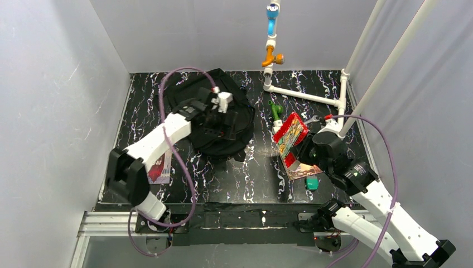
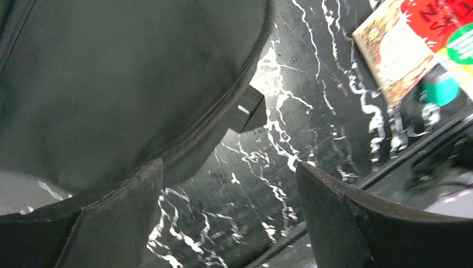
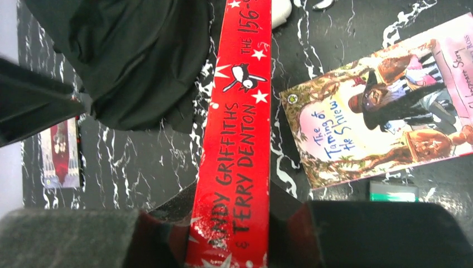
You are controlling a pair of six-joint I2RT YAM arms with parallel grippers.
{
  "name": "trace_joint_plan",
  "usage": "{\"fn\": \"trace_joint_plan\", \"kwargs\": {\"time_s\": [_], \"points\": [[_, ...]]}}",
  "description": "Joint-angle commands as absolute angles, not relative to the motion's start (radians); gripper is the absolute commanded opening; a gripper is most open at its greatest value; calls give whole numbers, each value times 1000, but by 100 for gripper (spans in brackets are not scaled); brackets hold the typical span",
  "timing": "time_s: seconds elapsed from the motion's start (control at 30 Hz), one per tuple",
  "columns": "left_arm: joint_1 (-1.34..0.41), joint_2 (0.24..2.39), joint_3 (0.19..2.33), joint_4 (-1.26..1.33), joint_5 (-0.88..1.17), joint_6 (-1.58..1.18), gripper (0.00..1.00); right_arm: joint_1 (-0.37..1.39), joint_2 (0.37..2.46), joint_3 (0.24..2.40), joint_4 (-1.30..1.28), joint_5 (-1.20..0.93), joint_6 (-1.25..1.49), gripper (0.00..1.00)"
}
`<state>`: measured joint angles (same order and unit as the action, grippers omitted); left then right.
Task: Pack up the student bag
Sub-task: Place the book in the student bag.
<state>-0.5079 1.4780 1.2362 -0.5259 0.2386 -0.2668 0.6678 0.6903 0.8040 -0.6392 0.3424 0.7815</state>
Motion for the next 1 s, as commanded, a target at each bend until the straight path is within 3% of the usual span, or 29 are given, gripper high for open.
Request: {"fn": "trace_joint_plan", "kwargs": {"time_s": [0.0, 0.07, 0.13, 0.2, 0.37, 0.5, 0.57, 0.73, 0.97], "points": [[-635, 1673, 1430, -680, 130, 67, 85, 672, 638, 856, -624, 289, 726, 1], [-676, 1786, 1510, -710, -19, 122, 74, 672, 625, 850, -624, 263, 721, 1], [-694, 1897, 1633, -780, -155, 121, 56, 671, 615, 844, -626, 246, 718, 1], [-696, 1965, 1696, -834, -193, 97, 49, 672, 604, 846, -638, 240, 719, 1], [-709, 1986, 1680, -830, -248, 97, 50, 671, 568, 840, -661, 242, 731, 1], [-712, 1989, 1671, -832, -260, 126, 36, 672, 557, 826, -665, 238, 735, 1], [-712, 1976, 1674, -838, -279, 128, 35, 671, 563, 824, -667, 230, 736, 1], [-713, 1933, 1678, -854, -251, 142, 56, 672, 579, 821, -662, 218, 733, 1], [-712, 1941, 1715, -885, -258, 118, 37, 672, 586, 813, -649, 206, 739, 1]]}}
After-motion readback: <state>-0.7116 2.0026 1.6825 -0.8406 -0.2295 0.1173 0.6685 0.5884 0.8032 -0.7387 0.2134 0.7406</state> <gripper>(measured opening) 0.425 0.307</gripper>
